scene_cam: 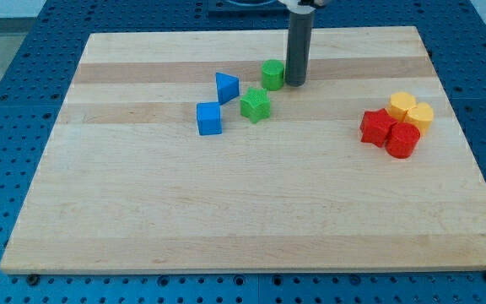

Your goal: Push the green circle into green star

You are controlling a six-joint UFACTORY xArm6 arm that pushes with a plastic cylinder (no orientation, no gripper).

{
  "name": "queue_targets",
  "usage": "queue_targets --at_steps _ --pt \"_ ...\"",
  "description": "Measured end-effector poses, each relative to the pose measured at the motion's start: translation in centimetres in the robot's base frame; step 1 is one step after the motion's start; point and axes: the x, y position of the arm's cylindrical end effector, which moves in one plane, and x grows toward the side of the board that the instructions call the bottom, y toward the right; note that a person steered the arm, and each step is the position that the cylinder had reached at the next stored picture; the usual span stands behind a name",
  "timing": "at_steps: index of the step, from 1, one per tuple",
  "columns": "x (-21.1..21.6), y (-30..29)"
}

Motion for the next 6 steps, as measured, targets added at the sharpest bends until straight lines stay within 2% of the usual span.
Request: queue_targets --at_steps 2,6 --pt "-3.3 0.2" --pt "-1.4 -5.1"
